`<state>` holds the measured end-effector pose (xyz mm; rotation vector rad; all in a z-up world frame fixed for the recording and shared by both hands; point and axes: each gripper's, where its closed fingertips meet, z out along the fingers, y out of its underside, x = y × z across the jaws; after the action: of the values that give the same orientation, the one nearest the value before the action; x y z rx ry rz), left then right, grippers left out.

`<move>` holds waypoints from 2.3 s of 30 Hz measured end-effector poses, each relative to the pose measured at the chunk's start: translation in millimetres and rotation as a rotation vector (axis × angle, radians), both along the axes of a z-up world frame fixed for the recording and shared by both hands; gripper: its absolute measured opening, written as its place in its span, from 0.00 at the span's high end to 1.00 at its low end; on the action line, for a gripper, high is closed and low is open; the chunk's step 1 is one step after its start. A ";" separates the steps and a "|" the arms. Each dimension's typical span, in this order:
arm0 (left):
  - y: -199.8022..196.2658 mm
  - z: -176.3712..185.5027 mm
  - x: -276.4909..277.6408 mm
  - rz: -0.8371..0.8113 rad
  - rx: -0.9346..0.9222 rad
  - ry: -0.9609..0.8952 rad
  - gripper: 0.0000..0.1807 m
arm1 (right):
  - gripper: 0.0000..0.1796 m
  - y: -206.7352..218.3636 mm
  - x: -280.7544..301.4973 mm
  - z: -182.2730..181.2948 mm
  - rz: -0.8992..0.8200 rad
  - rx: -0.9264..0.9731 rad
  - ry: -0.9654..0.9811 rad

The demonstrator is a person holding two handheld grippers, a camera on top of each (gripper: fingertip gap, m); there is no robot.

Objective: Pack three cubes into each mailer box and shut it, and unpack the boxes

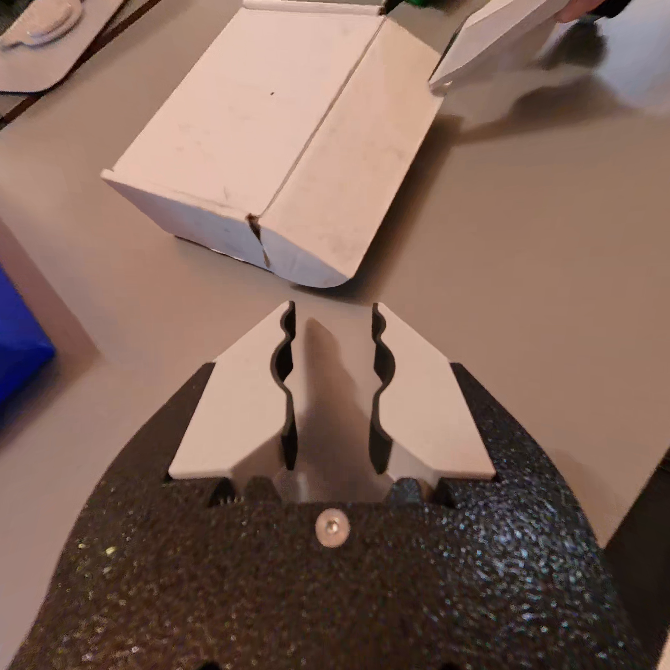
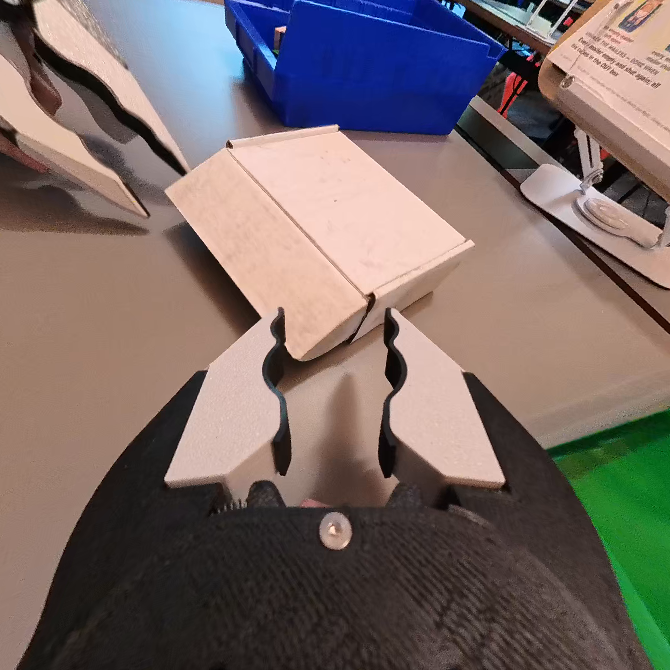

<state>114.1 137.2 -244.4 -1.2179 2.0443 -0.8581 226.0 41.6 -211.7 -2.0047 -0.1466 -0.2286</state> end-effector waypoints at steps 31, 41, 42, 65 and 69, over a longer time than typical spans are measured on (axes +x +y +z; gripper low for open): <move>-14.9 11.1 19.3 0.096 -0.497 0.149 0.78 | 0.74 6.0 0.4 -1.0 -0.064 -0.007 0.077; -12.1 13.0 26.6 0.197 -0.570 0.152 0.74 | 0.72 9.1 -1.0 -2.2 -0.080 -0.015 0.078; -11.7 13.2 26.1 0.197 -0.588 0.164 0.76 | 0.72 9.5 -0.6 -2.3 -0.084 -0.015 0.080; 7.1 21.2 42.7 0.361 -0.462 0.003 0.75 | 0.76 14.5 0.4 -1.4 -0.115 -0.009 0.075; 9.8 21.9 43.4 0.388 -0.538 0.032 0.77 | 0.77 14.3 0.2 -1.6 -0.121 -0.009 0.076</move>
<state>157.5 146.9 -222.5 -1.8471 1.5556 -1.2345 226.2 55.9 -213.2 -2.0305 0.0223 -0.2288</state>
